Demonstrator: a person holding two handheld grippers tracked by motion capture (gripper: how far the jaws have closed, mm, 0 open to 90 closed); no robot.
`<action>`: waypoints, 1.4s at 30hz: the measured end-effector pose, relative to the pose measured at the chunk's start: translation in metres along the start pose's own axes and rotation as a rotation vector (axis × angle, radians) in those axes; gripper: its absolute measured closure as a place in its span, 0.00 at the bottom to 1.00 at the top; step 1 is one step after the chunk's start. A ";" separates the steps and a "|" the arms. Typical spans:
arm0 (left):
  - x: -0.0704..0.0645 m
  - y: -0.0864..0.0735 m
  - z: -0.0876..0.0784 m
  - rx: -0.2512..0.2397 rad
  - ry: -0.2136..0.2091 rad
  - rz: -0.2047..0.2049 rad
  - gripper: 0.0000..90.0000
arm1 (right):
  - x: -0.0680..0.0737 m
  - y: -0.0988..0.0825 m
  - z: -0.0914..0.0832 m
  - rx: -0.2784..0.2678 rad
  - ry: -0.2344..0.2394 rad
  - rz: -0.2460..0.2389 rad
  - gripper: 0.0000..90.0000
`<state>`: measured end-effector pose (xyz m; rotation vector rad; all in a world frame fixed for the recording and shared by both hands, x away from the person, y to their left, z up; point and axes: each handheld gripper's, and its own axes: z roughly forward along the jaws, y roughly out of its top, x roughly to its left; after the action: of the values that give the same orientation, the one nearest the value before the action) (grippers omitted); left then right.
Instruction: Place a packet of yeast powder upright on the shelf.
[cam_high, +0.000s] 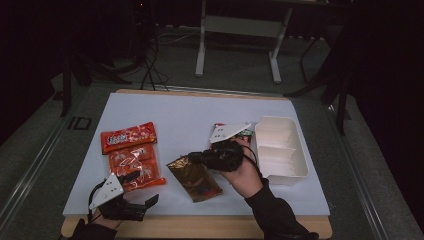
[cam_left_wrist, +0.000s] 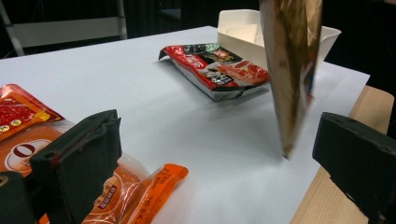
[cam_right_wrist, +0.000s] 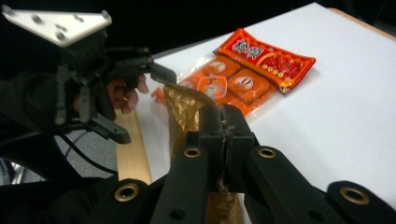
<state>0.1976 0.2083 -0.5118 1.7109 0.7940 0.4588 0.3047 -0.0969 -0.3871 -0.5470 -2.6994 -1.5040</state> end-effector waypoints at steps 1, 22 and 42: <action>0.000 0.000 0.000 -0.002 -0.001 -0.001 0.02 | -0.001 0.002 -0.003 -0.011 -0.003 0.002 0.99; 0.000 -0.001 0.000 0.001 -0.006 -0.013 0.02 | -0.028 0.032 -0.058 -0.140 -0.071 0.043 0.99; 0.000 -0.001 0.002 0.004 -0.012 -0.022 0.02 | -0.087 0.023 -0.116 -0.228 -0.229 0.136 0.99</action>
<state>0.1986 0.2075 -0.5134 1.7058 0.8044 0.4319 0.3741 -0.2072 -0.3205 -0.9449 -2.5934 -1.8251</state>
